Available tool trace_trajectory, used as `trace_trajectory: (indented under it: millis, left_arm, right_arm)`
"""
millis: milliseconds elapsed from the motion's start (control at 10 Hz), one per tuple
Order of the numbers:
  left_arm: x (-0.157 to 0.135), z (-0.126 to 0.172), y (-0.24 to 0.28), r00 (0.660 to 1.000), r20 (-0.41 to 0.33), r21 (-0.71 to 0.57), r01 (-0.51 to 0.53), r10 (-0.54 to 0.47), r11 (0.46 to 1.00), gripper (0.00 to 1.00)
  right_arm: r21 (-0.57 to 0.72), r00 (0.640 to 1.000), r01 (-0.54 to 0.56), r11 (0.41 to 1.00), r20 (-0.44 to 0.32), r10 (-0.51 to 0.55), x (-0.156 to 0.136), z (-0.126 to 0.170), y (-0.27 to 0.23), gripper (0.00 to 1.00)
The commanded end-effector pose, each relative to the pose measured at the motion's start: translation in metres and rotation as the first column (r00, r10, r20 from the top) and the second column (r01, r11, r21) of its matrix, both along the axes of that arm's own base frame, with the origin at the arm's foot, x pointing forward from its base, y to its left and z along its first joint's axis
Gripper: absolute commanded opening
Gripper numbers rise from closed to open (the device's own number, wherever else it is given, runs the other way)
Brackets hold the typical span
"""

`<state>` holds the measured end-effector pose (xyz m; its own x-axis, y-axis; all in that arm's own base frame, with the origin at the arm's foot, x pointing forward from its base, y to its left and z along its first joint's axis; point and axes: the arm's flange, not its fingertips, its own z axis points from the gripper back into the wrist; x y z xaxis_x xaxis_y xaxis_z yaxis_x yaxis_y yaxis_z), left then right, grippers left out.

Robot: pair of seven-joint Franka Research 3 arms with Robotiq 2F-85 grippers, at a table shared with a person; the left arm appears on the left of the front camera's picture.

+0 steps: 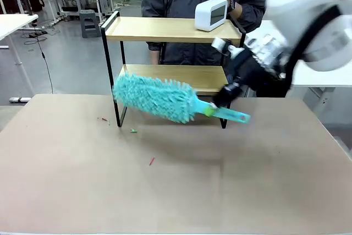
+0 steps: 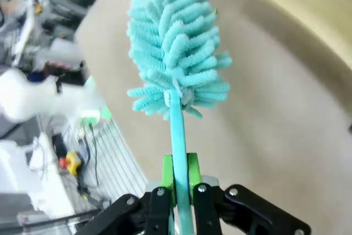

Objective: Clean the shelf.
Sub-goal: Clean the remaining tier of the Shelf with the Duster once objects are removed.

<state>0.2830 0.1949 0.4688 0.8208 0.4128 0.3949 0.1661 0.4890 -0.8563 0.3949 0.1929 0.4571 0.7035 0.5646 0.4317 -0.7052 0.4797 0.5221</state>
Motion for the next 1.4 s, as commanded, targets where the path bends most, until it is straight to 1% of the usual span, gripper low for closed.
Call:
trace_trajectory:
  millis: [0,200,300,600,800,900,1000,1100,1200,1300]
  left_arm:
    - [0.001,-0.001,-0.001,1.0,0.028,-0.008,0.002,-0.002,1.0,1.0]
    - [0.001,-0.001,-0.001,1.0,0.028,-0.008,0.002,-0.002,1.0,1.0]
    - [0.001,-0.001,-0.001,1.0,0.028,-0.008,0.002,-0.002,1.0,1.0]
    - [0.001,-0.001,-0.001,1.0,0.028,-0.008,0.002,-0.002,1.0,1.0]
    - [0.001,-0.001,-0.001,1.0,0.028,-0.008,0.002,-0.002,1.0,1.0]
    - [0.001,-0.001,-0.001,1.0,0.028,-0.008,0.002,-0.002,1.0,1.0]
    - [0.001,-0.001,-0.001,1.0,0.028,-0.008,0.002,-0.002,1.0,1.0]
    - [0.001,-0.001,-0.001,1.0,0.028,-0.008,0.002,-0.002,1.0,1.0]
    - [0.001,-0.001,-0.001,1.0,0.028,-0.008,0.002,-0.002,1.0,1.0]
    - [0.001,-0.001,-0.001,1.0,0.028,-0.008,0.002,-0.002,1.0,1.0]
  right_arm:
    - [0.038,0.996,-0.087,0.995,0.02,0.086,-0.03,0.009,-0.062,0.12]
    - [0.207,0.995,-0.092,0.974,-0.021,0.098,-0.041,0.004,-0.102,0.12]
    - [0.26,0.996,-0.073,0.963,-0.02,0.081,-0.046,-0.001,-0.114,0.12]
    - [0.306,0.998,-0.038,0.951,-0.03,0.049,-0.058,-0.005,-0.137,0.12]
    - [0.335,0.998,0.059,0.94,-0.028,-0.053,-0.085,0.005,-0.184,0.12]
    - [0.368,0.993,0.115,0.923,-0.016,-0.117,-0.109,0.011,-0.218,0.12]
    - [0.426,0.977,0.202,0.882,-0.026,-0.212,-0.136,0.015,-0.254,0.12]
    - [0.444,0.947,0.301,0.844,-0.034,-0.32,-0.159,0.015,-0.282,0.12]
    - [0.451,0.904,0.405,0.795,-0.067,-0.423,-0.182,0.012,-0.309,0.12]
    - [0.441,0.811,0.562,0.7,-0.127,-0.571,-0.198,0.003,-0.33,0.12]
